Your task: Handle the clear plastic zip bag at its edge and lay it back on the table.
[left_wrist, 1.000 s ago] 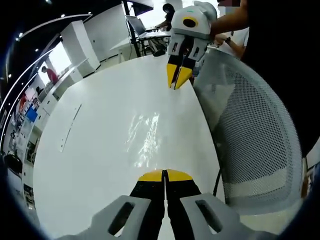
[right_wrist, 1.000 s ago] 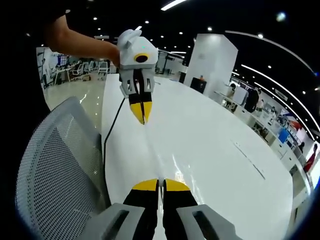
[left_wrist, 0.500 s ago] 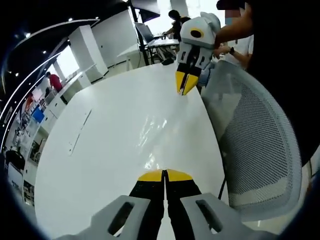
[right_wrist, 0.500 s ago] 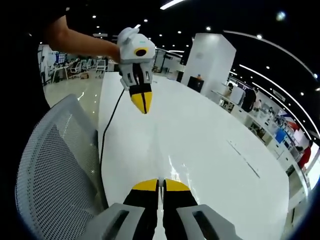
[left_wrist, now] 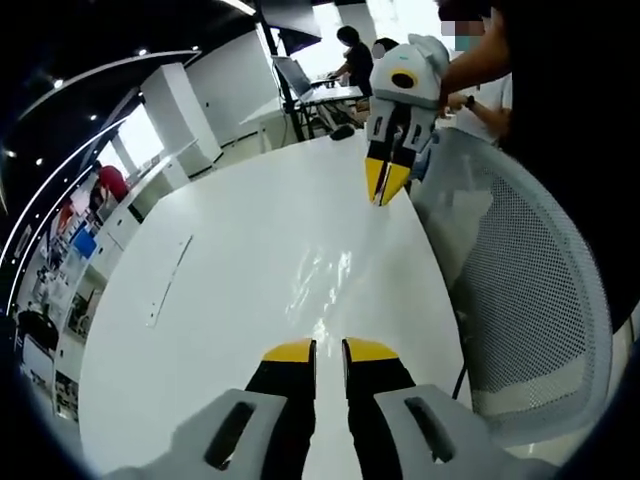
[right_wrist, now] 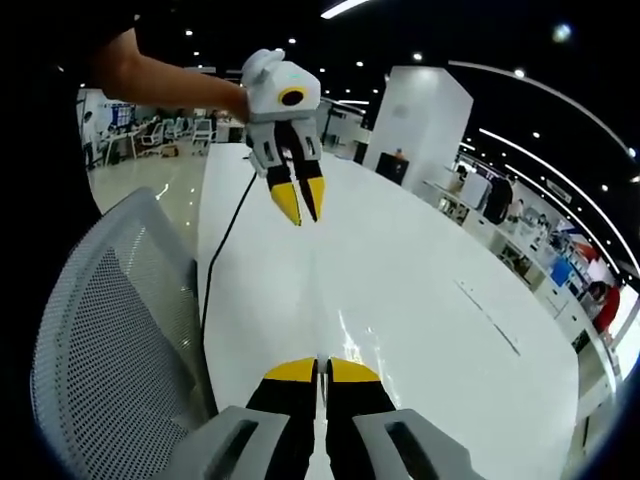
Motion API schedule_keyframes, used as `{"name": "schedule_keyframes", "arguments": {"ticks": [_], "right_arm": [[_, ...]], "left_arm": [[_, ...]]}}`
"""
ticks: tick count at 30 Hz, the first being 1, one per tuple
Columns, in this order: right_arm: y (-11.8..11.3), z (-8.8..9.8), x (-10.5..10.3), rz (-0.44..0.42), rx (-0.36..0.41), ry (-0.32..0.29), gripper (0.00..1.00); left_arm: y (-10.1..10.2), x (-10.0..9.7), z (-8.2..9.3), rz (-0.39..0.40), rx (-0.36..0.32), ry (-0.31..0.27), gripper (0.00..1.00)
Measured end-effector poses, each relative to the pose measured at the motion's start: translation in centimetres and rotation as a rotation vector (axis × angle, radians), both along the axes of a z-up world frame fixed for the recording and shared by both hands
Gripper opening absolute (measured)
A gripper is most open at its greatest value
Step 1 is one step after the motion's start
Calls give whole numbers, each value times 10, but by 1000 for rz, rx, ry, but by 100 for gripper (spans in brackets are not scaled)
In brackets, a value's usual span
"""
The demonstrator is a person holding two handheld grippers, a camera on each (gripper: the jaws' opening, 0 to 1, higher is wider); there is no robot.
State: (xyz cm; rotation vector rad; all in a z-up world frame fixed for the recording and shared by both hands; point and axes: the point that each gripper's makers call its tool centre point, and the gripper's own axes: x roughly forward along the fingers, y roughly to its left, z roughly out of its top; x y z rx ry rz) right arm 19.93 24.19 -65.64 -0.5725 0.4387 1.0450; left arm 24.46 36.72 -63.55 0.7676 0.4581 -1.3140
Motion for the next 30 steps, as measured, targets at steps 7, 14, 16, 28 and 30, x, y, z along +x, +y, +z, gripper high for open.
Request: {"name": "schedule_keyframes", "arguments": {"ticks": [7,14,16,28,30], "right_arm": [[2,0,-1,9,-3,-1,0],[4,1,-3,18,-1,-1,0],[5,1,-2,18,1,-2,0],[6,2,-2,20,3,-1,0],[6,3,-1,18,7,-1,0]], "left_arm": [[-7,0,-1,-40,22,-14,13],[-13,0,-6,-82,51,-12,15],[-15,1,-7,-90,57,-9,15],[-23,-5,-17,-157,90,-18,0],[-22,-5,-18,-157,95,-23,0]]}}
